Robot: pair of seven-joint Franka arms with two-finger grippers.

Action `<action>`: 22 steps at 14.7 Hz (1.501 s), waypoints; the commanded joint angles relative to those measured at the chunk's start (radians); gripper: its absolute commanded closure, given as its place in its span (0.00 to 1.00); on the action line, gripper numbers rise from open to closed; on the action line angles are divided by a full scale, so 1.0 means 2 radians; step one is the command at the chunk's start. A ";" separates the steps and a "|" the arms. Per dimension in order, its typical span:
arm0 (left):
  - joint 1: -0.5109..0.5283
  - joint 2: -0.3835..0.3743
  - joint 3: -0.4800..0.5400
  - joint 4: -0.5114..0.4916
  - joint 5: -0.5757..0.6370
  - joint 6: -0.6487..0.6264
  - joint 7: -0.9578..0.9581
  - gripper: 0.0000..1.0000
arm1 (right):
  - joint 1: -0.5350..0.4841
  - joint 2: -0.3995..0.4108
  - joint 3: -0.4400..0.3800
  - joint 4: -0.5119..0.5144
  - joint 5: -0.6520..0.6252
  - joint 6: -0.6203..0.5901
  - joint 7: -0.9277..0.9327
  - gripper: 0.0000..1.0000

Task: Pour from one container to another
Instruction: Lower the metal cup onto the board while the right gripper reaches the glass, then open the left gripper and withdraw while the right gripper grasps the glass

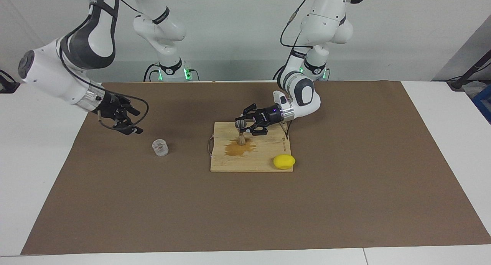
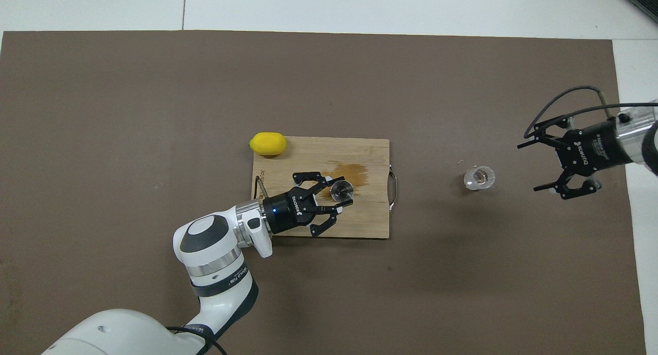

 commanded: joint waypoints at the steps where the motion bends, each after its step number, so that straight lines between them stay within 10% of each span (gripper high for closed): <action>1: -0.009 0.007 0.006 0.002 -0.012 -0.001 0.014 0.75 | -0.014 0.011 0.005 -0.045 0.031 0.047 0.004 0.03; 2: -0.009 0.007 0.006 0.002 -0.012 -0.001 0.016 0.67 | -0.014 0.017 0.005 -0.057 0.044 0.060 -0.006 0.00; 4: -0.008 0.007 0.006 0.002 -0.012 0.001 0.016 0.00 | -0.016 0.024 0.005 -0.067 0.051 0.073 -0.014 0.00; 9: -0.002 0.007 0.008 -0.004 -0.010 -0.001 0.015 0.00 | -0.034 0.094 0.004 -0.063 0.087 0.086 -0.081 0.00; 22: 0.072 -0.025 0.010 -0.056 0.085 -0.047 0.016 0.00 | -0.019 0.104 0.006 -0.107 0.185 0.139 -0.093 0.00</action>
